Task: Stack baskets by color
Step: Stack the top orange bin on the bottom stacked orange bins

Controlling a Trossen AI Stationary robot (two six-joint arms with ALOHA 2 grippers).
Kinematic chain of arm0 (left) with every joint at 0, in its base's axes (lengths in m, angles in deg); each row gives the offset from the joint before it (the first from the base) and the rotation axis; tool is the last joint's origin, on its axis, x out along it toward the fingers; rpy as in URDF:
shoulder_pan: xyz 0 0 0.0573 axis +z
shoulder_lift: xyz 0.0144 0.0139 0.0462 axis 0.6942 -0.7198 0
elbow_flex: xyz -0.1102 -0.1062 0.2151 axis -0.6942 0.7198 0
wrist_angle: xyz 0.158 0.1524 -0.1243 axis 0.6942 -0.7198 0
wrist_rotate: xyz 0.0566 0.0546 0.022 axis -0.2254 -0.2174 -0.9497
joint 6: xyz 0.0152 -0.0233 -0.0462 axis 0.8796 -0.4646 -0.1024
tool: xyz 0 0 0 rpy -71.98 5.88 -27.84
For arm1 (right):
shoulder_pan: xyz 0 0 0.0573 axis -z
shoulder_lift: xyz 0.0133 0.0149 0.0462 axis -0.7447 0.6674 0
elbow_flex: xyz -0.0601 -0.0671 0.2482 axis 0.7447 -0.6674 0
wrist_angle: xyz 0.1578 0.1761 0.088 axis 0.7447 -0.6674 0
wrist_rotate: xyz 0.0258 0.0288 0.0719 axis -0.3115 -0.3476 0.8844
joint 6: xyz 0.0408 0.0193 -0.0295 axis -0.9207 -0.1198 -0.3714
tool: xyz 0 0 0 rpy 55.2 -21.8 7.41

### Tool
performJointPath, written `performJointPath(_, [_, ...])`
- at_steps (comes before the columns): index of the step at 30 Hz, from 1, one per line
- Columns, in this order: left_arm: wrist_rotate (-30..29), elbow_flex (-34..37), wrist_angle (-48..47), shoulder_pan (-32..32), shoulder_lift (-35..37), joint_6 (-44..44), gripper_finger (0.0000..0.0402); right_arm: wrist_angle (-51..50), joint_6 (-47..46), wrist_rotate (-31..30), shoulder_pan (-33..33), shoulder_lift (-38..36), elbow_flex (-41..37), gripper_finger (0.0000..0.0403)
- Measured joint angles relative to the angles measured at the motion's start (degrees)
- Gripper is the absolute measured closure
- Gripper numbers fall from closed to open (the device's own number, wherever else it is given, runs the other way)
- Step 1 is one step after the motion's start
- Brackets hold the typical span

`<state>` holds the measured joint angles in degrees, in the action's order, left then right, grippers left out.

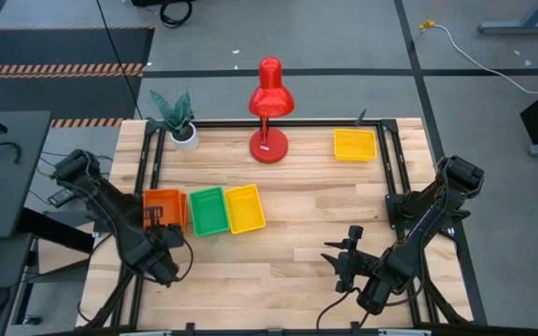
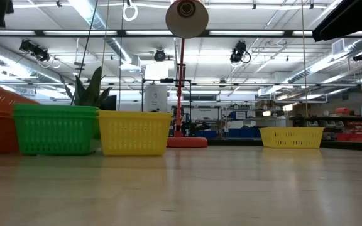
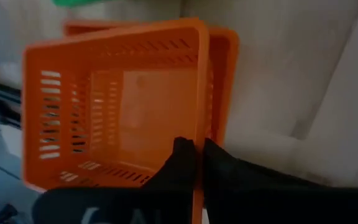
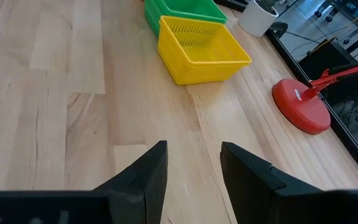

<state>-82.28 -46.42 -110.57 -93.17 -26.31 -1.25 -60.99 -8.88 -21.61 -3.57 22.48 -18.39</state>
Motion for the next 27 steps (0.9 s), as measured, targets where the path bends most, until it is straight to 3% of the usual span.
performJointPath(9, [-10.99, -2.99, -1.46, -4.97, 0.02, -4.6, 0.0388, 0.2, 0.0, 0.0, 0.0, 0.0, 0.0, 0.0249])
performJointPath(17, [-10.53, 0.93, 4.19, -8.26, 0.02, -5.1, 0.038, 0.22, 0.0, 0.0, 0.02, 0.0, 0.0, 0.0249])
performJointPath(27, [-6.38, 1.05, 0.61, -9.23, 0.02, -5.08, 0.0349, 0.26, 0.0, 0.0, 0.07, 0.0, 0.0, 0.0249])
